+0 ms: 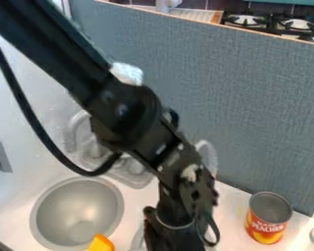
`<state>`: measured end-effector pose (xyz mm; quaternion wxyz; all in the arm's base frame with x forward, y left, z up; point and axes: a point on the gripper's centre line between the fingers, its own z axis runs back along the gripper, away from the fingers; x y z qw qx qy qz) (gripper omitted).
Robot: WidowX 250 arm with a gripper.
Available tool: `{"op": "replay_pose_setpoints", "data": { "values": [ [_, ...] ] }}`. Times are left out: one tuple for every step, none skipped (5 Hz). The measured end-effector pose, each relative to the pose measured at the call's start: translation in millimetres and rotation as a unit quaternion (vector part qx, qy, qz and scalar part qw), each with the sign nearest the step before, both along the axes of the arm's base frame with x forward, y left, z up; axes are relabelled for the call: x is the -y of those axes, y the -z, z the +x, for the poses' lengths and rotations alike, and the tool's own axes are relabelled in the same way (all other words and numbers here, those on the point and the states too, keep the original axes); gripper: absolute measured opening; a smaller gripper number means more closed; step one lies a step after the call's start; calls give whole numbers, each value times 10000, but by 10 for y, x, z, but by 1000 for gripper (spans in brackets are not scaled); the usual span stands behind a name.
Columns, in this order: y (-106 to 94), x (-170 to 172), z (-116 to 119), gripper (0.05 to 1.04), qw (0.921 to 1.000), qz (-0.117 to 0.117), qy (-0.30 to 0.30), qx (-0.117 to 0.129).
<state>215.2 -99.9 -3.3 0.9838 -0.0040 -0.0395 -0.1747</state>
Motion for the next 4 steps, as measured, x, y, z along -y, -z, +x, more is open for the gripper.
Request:
{"op": "replay_pose_setpoints", "data": {
  "values": [
    [-3, -51, 20, 996, 9997, 122, -88, -205],
    [1, -55, 12, 996, 9996, 136, -88, -233],
    [1, -57, 12, 996, 9996, 140, -83, -231],
    [1, -55, 12, 996, 9996, 136, -88, -233]
  ]
}}
